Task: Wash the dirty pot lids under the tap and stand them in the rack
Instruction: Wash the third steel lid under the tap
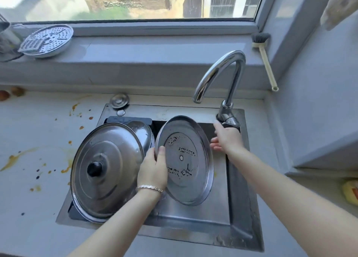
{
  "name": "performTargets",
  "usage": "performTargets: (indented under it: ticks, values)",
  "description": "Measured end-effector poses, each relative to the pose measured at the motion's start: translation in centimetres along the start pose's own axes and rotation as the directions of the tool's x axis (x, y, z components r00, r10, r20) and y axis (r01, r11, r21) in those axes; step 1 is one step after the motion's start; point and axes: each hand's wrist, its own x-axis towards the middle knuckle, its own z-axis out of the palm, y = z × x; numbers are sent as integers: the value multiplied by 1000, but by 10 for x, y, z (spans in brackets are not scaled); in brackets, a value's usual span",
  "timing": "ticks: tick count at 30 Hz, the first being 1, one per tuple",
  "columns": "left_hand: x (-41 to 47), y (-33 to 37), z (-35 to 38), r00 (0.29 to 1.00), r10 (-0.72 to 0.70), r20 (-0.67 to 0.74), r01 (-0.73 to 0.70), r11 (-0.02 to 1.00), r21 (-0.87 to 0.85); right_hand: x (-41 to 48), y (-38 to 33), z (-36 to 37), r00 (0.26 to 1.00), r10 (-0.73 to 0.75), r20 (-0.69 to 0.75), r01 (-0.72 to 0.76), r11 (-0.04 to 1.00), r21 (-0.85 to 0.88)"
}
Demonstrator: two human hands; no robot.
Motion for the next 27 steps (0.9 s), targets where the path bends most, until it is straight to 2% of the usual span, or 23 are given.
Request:
performTargets:
  ticks: [3, 7, 12, 14, 21, 27]
  values:
    - [15, 5, -5, 999, -55, -4, 54, 992, -118, 39, 2, -8, 980, 186, -63, -188, 982, -16]
    - [27, 13, -6, 994, -106, 39, 112, 967, -230, 74, 4, -7, 962, 258, -93, -263, 964, -49]
    - [35, 18, -5, 984, -131, 121, 155, 964, -216, 89, 6, -6, 965, 240, -104, -252, 959, -128]
    - [38, 17, -4, 987, -119, 106, 139, 967, -211, 90, 8, -7, 970, 222, -101, -234, 963, -133]
    - [44, 12, -7, 990, -104, 100, 127, 958, -257, 96, 19, -8, 971, 192, -144, -197, 980, -18]
    - [48, 9, -6, 990, -107, 97, 130, 954, -269, 103, 27, -11, 974, 184, -133, -186, 982, -7]
